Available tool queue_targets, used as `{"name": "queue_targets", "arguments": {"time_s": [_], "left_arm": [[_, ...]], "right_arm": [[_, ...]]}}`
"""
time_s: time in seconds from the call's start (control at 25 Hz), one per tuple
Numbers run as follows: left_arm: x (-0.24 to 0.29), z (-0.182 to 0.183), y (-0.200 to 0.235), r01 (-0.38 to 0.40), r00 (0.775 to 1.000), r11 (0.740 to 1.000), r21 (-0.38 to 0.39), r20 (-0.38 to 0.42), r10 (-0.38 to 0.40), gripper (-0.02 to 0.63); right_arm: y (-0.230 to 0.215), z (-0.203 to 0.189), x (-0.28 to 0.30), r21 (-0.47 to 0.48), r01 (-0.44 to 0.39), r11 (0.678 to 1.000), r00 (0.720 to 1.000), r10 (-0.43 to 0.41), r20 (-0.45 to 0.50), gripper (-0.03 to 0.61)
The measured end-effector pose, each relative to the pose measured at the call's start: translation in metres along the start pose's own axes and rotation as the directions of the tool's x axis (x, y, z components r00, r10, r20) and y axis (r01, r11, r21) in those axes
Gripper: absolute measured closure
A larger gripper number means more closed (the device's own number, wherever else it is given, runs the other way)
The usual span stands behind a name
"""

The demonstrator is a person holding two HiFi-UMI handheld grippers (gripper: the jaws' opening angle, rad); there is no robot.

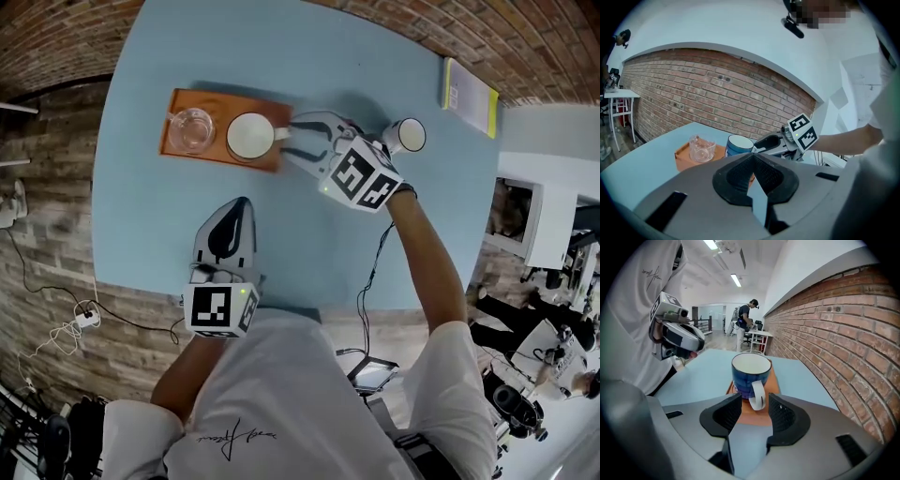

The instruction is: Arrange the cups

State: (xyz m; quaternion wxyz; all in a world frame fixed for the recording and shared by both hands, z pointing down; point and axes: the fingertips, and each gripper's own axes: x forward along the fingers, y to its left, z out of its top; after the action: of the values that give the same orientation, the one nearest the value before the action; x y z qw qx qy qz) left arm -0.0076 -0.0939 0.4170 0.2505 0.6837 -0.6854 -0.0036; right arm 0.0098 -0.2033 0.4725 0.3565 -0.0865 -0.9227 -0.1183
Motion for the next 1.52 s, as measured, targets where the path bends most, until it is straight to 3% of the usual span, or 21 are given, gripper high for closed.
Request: {"name": "queue_targets", "arguments": {"time_s": [0.4,0.64,0.8,1.08,1.2,1.52], "left_arm": [[0.002,-0.002,0.003,-0.036,0.999,0.999,-0.011,0.006,0.036,0.606],[0.002,-0.004,0.009,-0.052,0.999,0.999,-0.01,0.001,0.052,0.606],[0.007,-0.005,0.01,-0.053,0.999,0.998,-0.021,-0.006,0.052,0.606],[0.008,-0.004,0.009,-0.048,0.999,0.999,-0.018,-0.006,0.048,0.606],[0.009,-0.003,0.012,-0.048,0.999,0.999,-0.019,-0.008,0.048,0.606],[0.007,0.001,0.021,-0.044,0.999,0.999,-0.004,-0.017,0.044,0.606]], "right_arm": [[0.002,0.001,0.013,-0.108,-0.134,0.985,0.991,0.13,-0.041,0.426],[0.008,0.002,0.021,-0.111,-0.177,0.978,0.984,0.174,-0.041,0.426],[0.007,0.002,0.019,-0.1,-0.182,0.978,0.983,0.179,-0.034,0.428],[0.01,-0.001,0.017,-0.093,-0.187,0.978,0.982,0.185,-0.036,0.501],[0.011,0.0,0.017,-0.077,-0.188,0.979,0.982,0.186,-0.032,0.504],[0.011,0.0,0.017,0.032,-0.142,0.989,0.99,0.142,-0.013,0.514]]}}
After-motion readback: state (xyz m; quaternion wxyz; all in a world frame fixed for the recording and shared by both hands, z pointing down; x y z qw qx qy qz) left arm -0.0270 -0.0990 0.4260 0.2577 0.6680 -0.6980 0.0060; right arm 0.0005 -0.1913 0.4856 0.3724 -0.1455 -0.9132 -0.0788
